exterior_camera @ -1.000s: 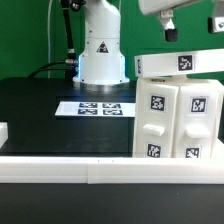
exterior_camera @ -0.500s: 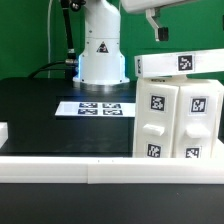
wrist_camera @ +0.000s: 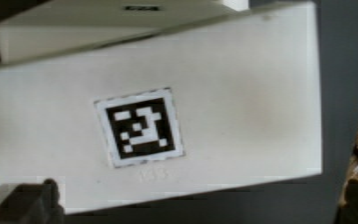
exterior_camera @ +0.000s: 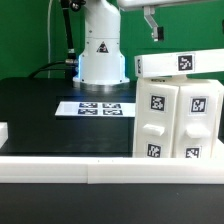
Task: Assemble cabinet
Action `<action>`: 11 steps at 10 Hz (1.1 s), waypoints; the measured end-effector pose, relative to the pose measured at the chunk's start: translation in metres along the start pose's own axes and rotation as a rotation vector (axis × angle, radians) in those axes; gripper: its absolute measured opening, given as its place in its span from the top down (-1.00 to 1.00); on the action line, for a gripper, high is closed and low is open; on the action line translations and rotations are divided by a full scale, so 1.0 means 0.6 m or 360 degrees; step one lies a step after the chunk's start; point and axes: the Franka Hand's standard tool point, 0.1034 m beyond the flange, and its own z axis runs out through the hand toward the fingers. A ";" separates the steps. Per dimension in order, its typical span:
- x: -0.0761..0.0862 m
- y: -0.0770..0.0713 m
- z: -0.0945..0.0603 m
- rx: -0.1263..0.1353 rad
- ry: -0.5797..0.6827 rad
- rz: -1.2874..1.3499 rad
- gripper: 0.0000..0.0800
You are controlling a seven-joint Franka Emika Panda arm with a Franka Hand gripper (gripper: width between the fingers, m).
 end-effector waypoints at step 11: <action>-0.013 0.006 0.010 -0.0086 -0.0135 -0.1832 -1.00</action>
Offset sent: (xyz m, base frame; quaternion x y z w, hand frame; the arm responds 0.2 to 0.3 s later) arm 0.0000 0.0000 0.0000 0.0000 0.0000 -0.1938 0.9810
